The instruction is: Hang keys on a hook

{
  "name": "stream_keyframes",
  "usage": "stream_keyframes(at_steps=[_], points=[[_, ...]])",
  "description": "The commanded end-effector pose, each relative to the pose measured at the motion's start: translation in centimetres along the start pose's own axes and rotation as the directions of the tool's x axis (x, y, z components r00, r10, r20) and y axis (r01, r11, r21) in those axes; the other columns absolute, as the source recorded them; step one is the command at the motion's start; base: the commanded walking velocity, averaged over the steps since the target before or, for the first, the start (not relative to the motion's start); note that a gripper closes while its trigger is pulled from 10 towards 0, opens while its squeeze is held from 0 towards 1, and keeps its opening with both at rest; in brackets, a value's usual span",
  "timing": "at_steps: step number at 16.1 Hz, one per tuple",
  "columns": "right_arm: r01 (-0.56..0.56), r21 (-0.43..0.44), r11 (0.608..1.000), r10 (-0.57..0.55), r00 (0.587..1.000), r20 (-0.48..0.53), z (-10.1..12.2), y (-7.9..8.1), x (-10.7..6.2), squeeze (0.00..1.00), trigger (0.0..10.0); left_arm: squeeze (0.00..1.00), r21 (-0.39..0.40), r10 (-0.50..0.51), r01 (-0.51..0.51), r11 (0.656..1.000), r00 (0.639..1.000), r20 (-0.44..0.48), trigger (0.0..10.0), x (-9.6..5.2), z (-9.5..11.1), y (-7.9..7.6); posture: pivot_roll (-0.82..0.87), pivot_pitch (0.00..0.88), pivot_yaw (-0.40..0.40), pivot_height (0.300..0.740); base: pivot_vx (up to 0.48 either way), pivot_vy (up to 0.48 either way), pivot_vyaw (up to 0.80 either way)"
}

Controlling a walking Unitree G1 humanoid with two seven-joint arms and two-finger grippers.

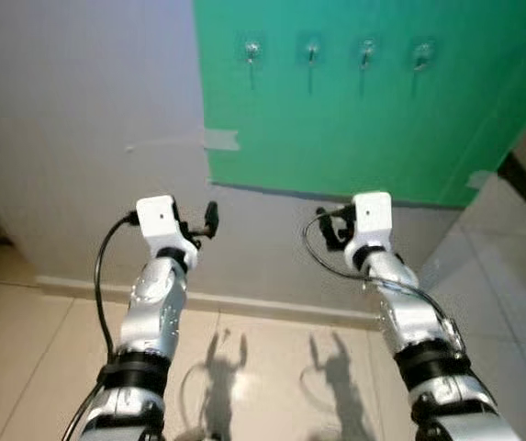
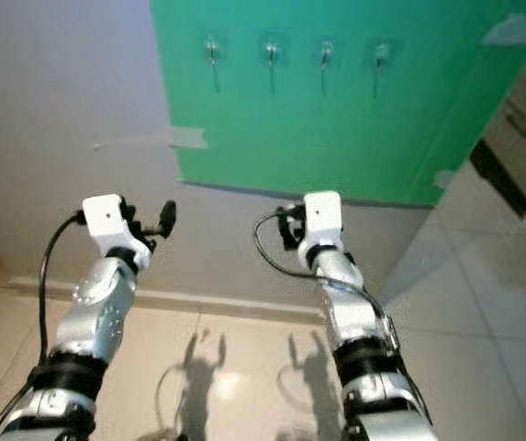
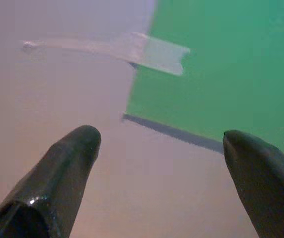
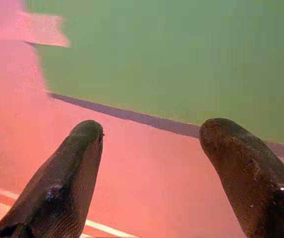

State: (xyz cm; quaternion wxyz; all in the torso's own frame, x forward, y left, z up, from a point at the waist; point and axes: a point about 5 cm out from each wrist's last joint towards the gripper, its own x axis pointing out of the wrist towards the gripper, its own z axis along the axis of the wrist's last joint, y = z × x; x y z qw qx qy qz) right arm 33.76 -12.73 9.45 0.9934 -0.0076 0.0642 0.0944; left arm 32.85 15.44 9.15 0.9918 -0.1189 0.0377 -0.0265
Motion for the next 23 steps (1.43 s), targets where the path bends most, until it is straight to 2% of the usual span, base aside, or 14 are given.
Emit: stream_keyframes(at_steps=[1,10,12,13,14,15,23], points=[[-0.021,0.015,1.0,0.021,1.0,0.017,0.35,0.13,-0.01,0.0,10.0,0.0,-0.007,-0.002,0.003,1.0,1.0,0.008,10.0,0.1,0.28,-0.13,-0.05,0.0,0.013,0.74,0.0,0.0,0.0],[-0.049,-0.012,0.999,0.049,0.999,0.002,0.06,0.51,-0.31,0.0,10.0,0.0,-0.008,-0.023,0.023,1.0,1.0,-0.005,10.0,0.1,-0.03,-0.57,-0.06,0.0,0.024,0.74,0.0,0.0,0.73],[-0.018,-0.013,1.0,0.018,1.0,0.007,0.03,0.3,-0.42,0.0,10.0,0.0,-0.006,-0.029,0.029,1.0,1.0,-0.011,10.0,0.12,-0.11,-0.66,-0.06,0.0,0.027,0.74,0.0,0.0,0.76],[0.011,-0.045,0.999,-0.012,0.999,-0.038,-0.36,0.06,-0.26,0.0,10.0,0.0,-0.007,-0.03,0.03,1.0,0.999,-0.014,10.0,0.13,-0.15,-0.7,-0.06,0.0,0.027,0.74,0.0,0.0,0.0],[0.007,-0.011,1.0,-0.007,1.0,-0.003,-0.02,-0.04,-0.36,0.0,10.0,0.0,-0.007,-0.032,0.032,0.999,0.999,-0.015,10.0,0.09,-0.17,-0.71,-0.06,0.0,0.028,0.74,0.0,0.0,0.0],[0.0,-0.023,1.0,-0.001,0.999,-0.046,-0.36,0.04,-0.29,0.0,10.0,0.0,-0.007,-0.033,0.033,0.999,0.999,-0.016,10.0,0.03,-0.22,-0.7,-0.06,0.0,0.028,0.74,0.0,0.0,0.0],[-0.017,0.016,1.0,0.018,0.999,-0.031,0.01,0.12,-0.17,0.0,10.0,0.0,-0.01,-0.065,0.065,0.998,0.997,-0.032,10.0,0.3,-0.27,-1.07,-0.07,0.0,0.032,0.74,0.0,0.0,-0.74]])
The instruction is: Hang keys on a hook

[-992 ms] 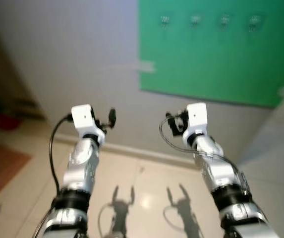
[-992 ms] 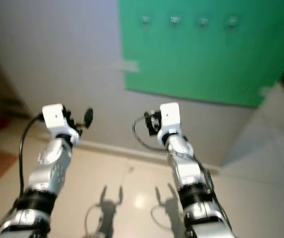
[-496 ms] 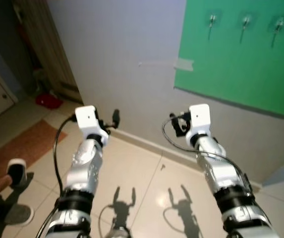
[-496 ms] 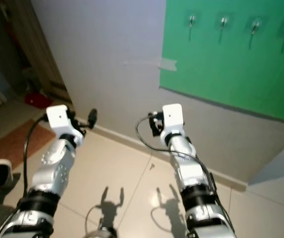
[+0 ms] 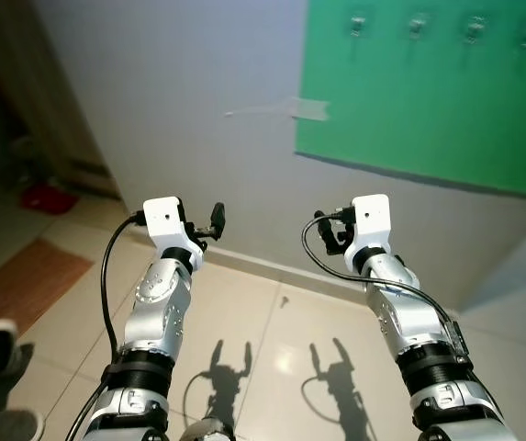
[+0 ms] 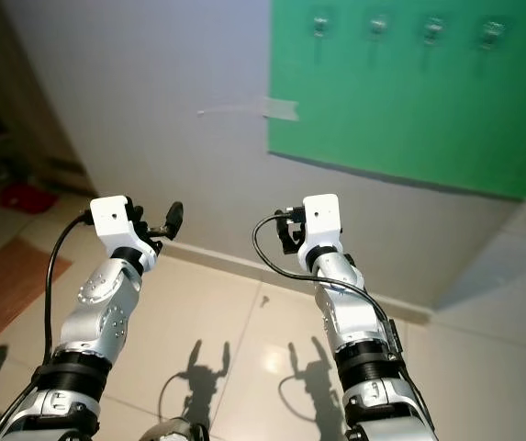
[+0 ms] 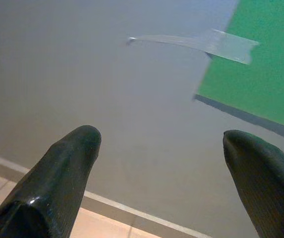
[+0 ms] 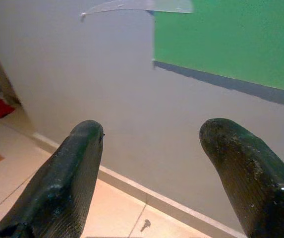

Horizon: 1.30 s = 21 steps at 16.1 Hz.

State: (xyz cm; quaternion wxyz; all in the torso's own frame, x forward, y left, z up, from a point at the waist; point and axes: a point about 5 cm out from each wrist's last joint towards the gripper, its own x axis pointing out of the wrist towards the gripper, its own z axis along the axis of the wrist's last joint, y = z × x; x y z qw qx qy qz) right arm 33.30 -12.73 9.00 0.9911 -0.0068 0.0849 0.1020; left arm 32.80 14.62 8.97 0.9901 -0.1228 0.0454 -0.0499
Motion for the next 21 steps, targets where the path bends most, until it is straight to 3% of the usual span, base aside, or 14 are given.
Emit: stream_keyframes(at_steps=[1,17,21], points=[[-0.003,0.018,1.0,0.003,1.0,0.008,0.43,0.0,0.18,0.0,10.0,0.0,0.002,-0.029,0.029,1.0,0.999,-0.014,10.0,0.34,0.07,-0.44,-0.07,0.0,0.033,0.74,0.0,0.0,-0.76],[0.012,0.008,1.0,-0.012,1.0,-0.006,-0.35,-0.28,0.12,0.0,10.0,0.0,0.018,-0.024,0.025,1.0,0.999,-0.034,10.0,0.61,-0.16,-0.06,-0.07,0.0,0.037,0.74,0.0,0.0,-0.77],[0.023,0.018,1.0,-0.024,1.0,0.016,-0.19,-0.41,0.1,0.0,10.0,0.0,0.018,-0.022,0.023,1.0,0.999,-0.033,10.0,0.64,-0.11,-0.02,-0.07,0.0,0.041,0.74,0.0,0.0,0.0]])
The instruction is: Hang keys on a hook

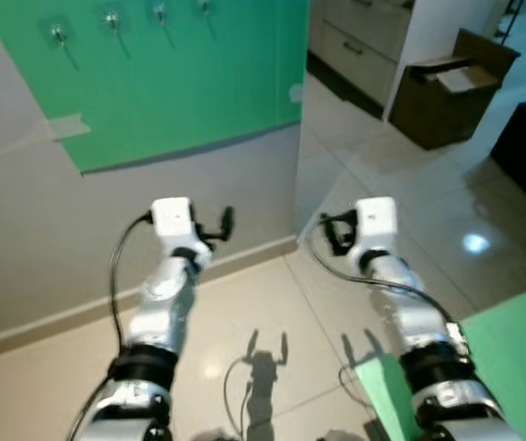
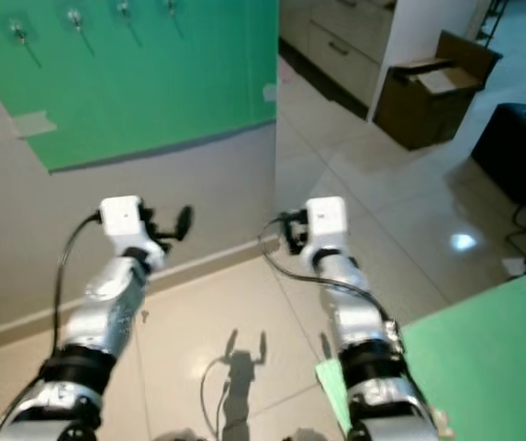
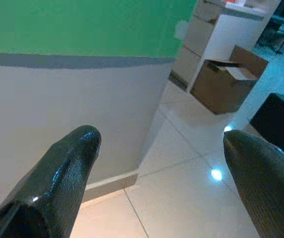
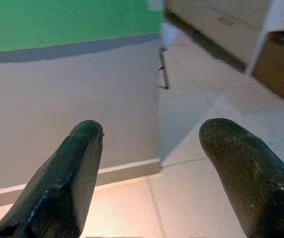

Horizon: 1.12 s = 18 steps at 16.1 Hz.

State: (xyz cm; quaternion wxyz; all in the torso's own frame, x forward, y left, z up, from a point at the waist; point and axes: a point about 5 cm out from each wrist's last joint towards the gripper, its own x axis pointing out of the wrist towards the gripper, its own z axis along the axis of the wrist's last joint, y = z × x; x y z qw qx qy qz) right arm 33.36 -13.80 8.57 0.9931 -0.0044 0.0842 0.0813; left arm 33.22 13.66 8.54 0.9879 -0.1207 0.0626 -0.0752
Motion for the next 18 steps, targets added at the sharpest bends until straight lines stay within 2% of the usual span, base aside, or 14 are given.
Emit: stream_keyframes(at_steps=[1,5,15,18], points=[[-0.021,0.011,1.0,0.021,1.0,0.016,0.26,0.67,0.15,0.0,10.0,0.0,0.017,0.023,-0.023,1.0,1.0,0.007,10.0,0.03,0.5,0.76,-0.07,0.0,0.042,0.74,0.0,0.0,0.0],[-0.026,0.003,1.0,0.026,1.0,0.012,0.13,0.86,0.08,0.0,10.0,0.0,0.028,0.012,-0.012,1.0,1.0,0.002,10.0,0.07,0.53,0.67,-0.06,0.0,0.048,0.74,0.0,0.0,0.0],[-0.029,0.0,1.0,0.029,1.0,0.005,-0.64,0.58,-0.57,0.0,10.0,0.0,0.039,0.01,-0.01,0.999,1.0,0.0,10.0,-0.05,0.17,0.41,-0.07,0.0,0.051,0.74,0.0,0.47,0.0],[-0.028,-0.003,1.0,0.028,1.0,0.013,-0.47,0.61,-0.6,0.0,10.0,0.0,0.047,0.007,-0.008,0.999,1.0,0.005,10.0,0.0,0.39,0.42,-0.08,0.0,0.053,0.74,0.0,0.0,0.0]])
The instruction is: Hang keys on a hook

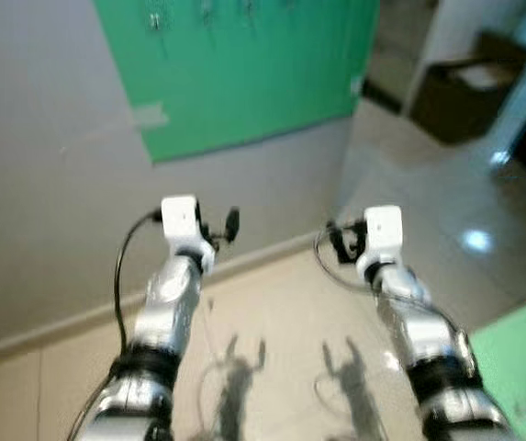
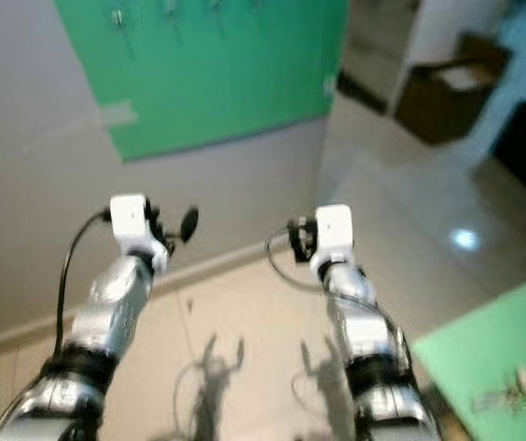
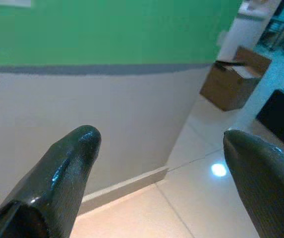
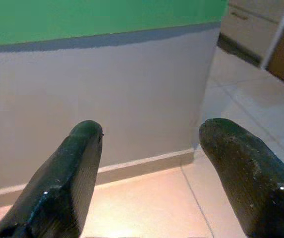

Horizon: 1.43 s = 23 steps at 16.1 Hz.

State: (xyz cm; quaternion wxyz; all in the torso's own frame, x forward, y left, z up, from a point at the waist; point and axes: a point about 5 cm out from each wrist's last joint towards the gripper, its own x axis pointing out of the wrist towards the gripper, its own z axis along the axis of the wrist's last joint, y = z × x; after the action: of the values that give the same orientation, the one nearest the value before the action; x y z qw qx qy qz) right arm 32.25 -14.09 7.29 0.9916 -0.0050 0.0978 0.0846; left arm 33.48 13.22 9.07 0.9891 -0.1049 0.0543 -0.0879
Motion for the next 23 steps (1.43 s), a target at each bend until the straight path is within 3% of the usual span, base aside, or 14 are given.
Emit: stream_keyframes(at_steps=[1,23], points=[[-0.02,-0.007,1.0,0.02,0.999,0.03,0.89,0.78,0.27,0.0,10.0,0.0,0.013,0.032,-0.032,0.999,0.999,-0.007,10.0,-0.35,-0.09,0.97,-0.08,0.0,0.055,0.74,0.0,0.0,0.0],[-0.034,-0.005,0.999,0.034,0.999,0.007,0.77,1.13,0.8,0.0,10.0,0.0,0.042,-0.016,0.017,0.999,0.999,-0.036,10.0,-0.19,-0.42,0.55,-0.09,0.0,0.055,0.74,0.0,0.0,-0.7]])
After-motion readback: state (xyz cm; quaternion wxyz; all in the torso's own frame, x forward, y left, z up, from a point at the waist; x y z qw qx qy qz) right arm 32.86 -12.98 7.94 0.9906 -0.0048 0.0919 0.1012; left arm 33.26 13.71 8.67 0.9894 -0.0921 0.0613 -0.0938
